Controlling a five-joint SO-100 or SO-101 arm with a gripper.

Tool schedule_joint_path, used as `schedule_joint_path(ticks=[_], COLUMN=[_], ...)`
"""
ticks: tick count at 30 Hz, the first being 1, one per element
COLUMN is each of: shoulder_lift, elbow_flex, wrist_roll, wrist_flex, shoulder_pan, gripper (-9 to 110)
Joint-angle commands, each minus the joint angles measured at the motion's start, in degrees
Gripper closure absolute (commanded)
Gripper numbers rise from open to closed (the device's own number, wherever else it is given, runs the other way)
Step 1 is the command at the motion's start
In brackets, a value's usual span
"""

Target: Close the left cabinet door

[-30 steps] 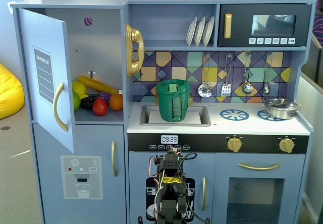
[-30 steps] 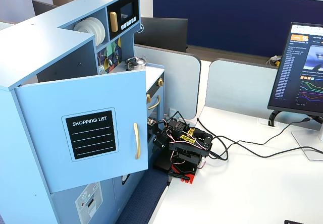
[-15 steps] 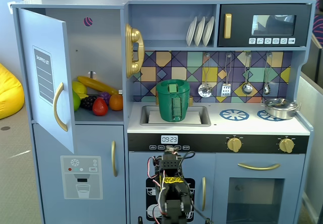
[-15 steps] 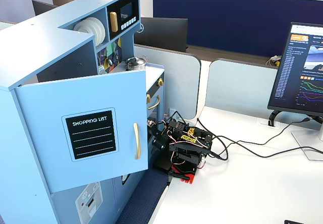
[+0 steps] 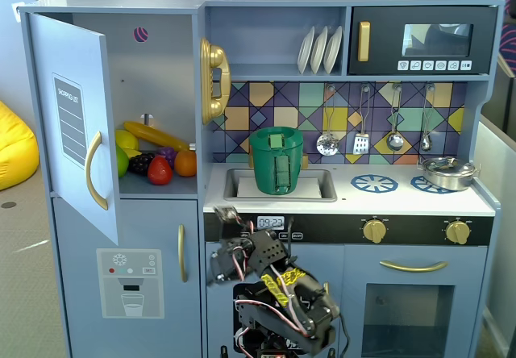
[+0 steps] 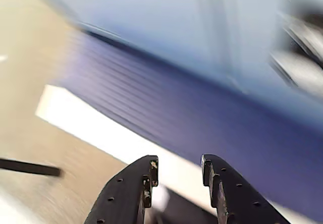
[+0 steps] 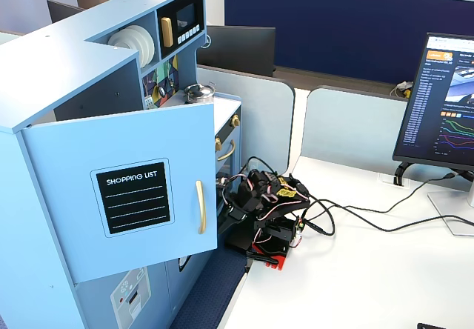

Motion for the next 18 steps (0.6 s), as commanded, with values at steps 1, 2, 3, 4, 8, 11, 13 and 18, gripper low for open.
schedule_joint_path(ticks=[1,2,3,4,8,11,13,18], shoulder_lift=[-2.46,-3.34,-4.31,-5.45,-10.55,-14.94,-17.84,-25.22], elbow_flex=[-11.87,-13.89,-16.08,-18.37,-27.60,-33.66,-37.35,-44.91], wrist_roll=[-2.72,-3.78,-4.57,-5.27,-7.82,-10.37,-12.74,-16.96], wrist_flex=[-3.87,-4.92,-5.62,-6.15,-10.28,-14.85,-17.40,-23.20], shoulder_pan=[-10.11,-11.69,-13.10,-14.59,-21.53,-26.63,-30.32,-37.35], gripper=[102,102,102,102,102,102,102,102])
